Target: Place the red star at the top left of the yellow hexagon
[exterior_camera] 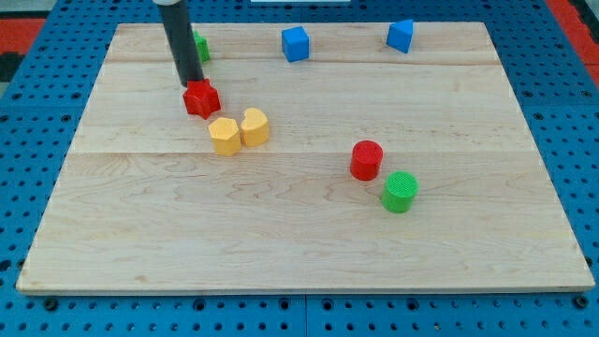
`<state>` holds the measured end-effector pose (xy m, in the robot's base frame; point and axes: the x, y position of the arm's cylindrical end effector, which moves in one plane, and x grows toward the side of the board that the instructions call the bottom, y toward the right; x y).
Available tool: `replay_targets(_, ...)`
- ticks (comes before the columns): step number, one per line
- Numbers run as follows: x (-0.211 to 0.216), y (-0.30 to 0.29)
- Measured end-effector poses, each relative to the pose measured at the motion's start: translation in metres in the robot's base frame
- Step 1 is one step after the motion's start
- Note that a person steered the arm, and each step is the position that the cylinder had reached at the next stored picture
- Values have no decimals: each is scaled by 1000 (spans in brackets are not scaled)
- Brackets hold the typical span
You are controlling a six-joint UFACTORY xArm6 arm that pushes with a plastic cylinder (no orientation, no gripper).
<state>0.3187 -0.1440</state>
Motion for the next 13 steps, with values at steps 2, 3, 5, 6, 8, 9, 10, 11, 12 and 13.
replay_targets(2, 1, 31)
replay_targets(3, 2, 79)
replay_targets(5, 24, 43)
replay_targets(6, 37, 23)
replay_targets(8, 43, -1)
replay_targets(9, 43, -1)
replay_targets(10, 43, -1)
replay_targets(11, 43, -1)
replay_targets(12, 51, 0)
replay_targets(13, 79, 8)
